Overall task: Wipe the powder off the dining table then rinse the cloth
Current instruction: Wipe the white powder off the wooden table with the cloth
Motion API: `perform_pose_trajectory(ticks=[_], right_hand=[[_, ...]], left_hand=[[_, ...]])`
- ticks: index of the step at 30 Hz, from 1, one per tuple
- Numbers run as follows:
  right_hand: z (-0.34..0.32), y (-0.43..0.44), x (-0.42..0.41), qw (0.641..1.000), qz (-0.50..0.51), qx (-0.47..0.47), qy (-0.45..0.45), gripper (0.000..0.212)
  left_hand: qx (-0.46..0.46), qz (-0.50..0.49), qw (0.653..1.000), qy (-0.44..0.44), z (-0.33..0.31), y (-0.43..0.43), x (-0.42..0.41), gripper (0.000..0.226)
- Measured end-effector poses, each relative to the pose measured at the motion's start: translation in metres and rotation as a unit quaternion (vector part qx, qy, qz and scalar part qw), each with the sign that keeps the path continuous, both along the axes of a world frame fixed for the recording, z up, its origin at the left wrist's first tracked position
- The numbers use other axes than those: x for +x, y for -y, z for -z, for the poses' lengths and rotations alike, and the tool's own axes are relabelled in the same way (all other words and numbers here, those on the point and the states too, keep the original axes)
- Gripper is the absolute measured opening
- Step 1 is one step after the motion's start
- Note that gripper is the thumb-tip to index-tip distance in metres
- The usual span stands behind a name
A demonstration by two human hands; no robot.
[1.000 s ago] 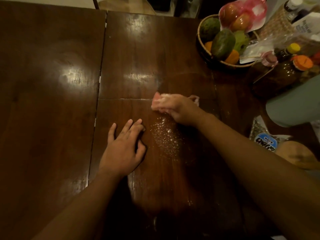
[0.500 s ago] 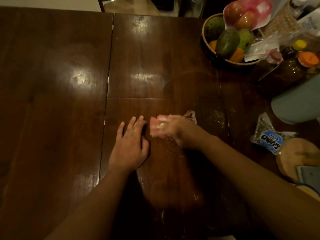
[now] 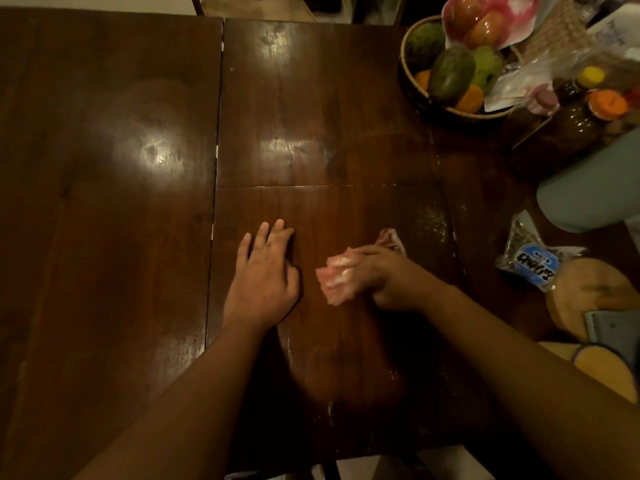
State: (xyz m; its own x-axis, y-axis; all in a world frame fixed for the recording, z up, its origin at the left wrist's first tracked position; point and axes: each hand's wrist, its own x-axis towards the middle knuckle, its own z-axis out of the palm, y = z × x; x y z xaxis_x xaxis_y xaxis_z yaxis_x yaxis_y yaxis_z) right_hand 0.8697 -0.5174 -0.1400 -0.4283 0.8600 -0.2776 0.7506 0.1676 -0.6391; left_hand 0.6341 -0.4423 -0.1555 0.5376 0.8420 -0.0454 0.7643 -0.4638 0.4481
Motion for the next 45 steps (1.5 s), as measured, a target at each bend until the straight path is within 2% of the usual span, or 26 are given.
perform_pose_trajectory(ticks=[3,5,6,8,11,13,15,16,18,20,22,24,27,29,30,31,32,33,34,35,36,39,42,43,45], right_hand=[[-0.001,0.014,0.015,0.980,0.188,0.057,0.022,0.067],[0.002,0.016,-0.006,0.948,0.293,0.099,0.073,0.056],[0.005,0.018,-0.021,0.937,0.314,0.117,0.097,0.049],[0.011,0.029,-0.049,0.945,0.281,0.132,0.101,0.045],[0.013,0.057,-0.052,0.992,0.078,0.086,0.059,0.055],[0.007,0.070,-0.031,0.998,0.024,0.037,0.049,0.068],[0.005,0.079,-0.013,0.990,0.130,0.018,0.050,0.074],[0.003,0.081,-0.010,0.973,0.227,0.024,0.046,0.072],[0.000,0.077,-0.020,0.916,0.396,0.052,0.043,0.059],[0.001,0.069,-0.039,0.886,0.456,0.052,0.064,0.052],[0.001,0.069,-0.051,0.898,0.433,0.032,0.075,0.053],[-0.001,0.078,-0.050,0.932,0.357,-0.001,0.053,0.060],[-0.008,0.096,-0.045,0.985,0.134,-0.070,0.084,0.079],[-0.018,0.101,-0.043,0.989,-0.008,-0.097,0.113,0.083],[-0.022,0.103,-0.042,0.988,-0.026,-0.092,0.123,0.084],[-0.026,0.106,-0.043,0.988,0.007,-0.071,0.136,0.085],[-0.026,0.110,-0.045,0.983,0.089,-0.044,0.154,0.083],[-0.029,0.112,-0.049,0.963,0.210,-0.026,0.166,0.078],[-0.028,0.113,-0.052,0.929,0.329,-0.036,0.166,0.071],[-0.031,0.113,-0.057,0.897,0.406,-0.068,0.161,0.069],[-0.032,0.111,-0.062,0.879,0.438,-0.109,0.155,0.074],[-0.027,0.112,-0.079,0.862,0.434,-0.216,0.147,0.087],[-0.028,0.120,-0.106,0.844,0.466,-0.227,0.140,0.092],[-0.033,0.124,-0.119,0.851,0.457,-0.221,0.137,0.090],[-0.042,0.137,-0.139,0.888,0.405,-0.191,0.103,0.083]], left_hand=[[0.001,0.001,1.000,-0.004,-0.001,0.000,0.000,0.055],[0.000,0.004,1.000,-0.010,-0.001,-0.001,0.000,0.056],[-0.001,0.006,1.000,-0.013,0.000,-0.001,-0.001,0.056],[0.001,0.008,1.000,-0.018,0.001,-0.001,-0.001,0.057],[0.000,0.012,1.000,-0.022,0.000,-0.001,0.000,0.058],[0.001,0.012,1.000,-0.021,-0.001,-0.001,0.000,0.057],[-0.002,0.010,1.000,-0.018,-0.001,-0.001,0.000,0.056],[-0.004,0.010,1.000,-0.017,0.000,-0.002,-0.001,0.056],[-0.004,0.013,1.000,-0.015,-0.001,-0.002,-0.001,0.056],[-0.006,0.016,1.000,-0.015,-0.002,-0.001,-0.001,0.056],[-0.006,0.021,1.000,-0.016,-0.002,-0.002,-0.001,0.056],[-0.005,0.023,1.000,-0.019,-0.001,-0.002,-0.001,0.057],[-0.003,0.025,0.999,-0.027,-0.001,-0.002,-0.001,0.057],[-0.002,0.027,0.999,-0.027,-0.002,-0.001,-0.001,0.057],[-0.001,0.028,0.999,-0.026,-0.002,-0.001,-0.001,0.057],[-0.001,0.030,0.999,-0.024,-0.003,-0.001,-0.001,0.057],[-0.002,0.031,0.999,-0.024,-0.004,-0.001,-0.001,0.057],[-0.003,0.032,0.999,-0.024,-0.004,-0.001,-0.001,0.057],[-0.004,0.033,0.999,-0.025,-0.004,-0.001,-0.002,0.057],[-0.004,0.035,0.999,-0.025,-0.003,-0.001,-0.002,0.057],[-0.002,0.037,0.999,-0.024,-0.003,-0.001,-0.003,0.057],[-0.002,0.040,0.999,-0.021,-0.002,-0.003,-0.003,0.057],[-0.008,0.041,0.999,-0.022,-0.001,-0.002,-0.004,0.057],[-0.011,0.042,0.999,-0.020,-0.001,-0.002,-0.004,0.057],[-0.015,0.041,0.999,-0.014,-0.001,-0.002,-0.004,0.057]])
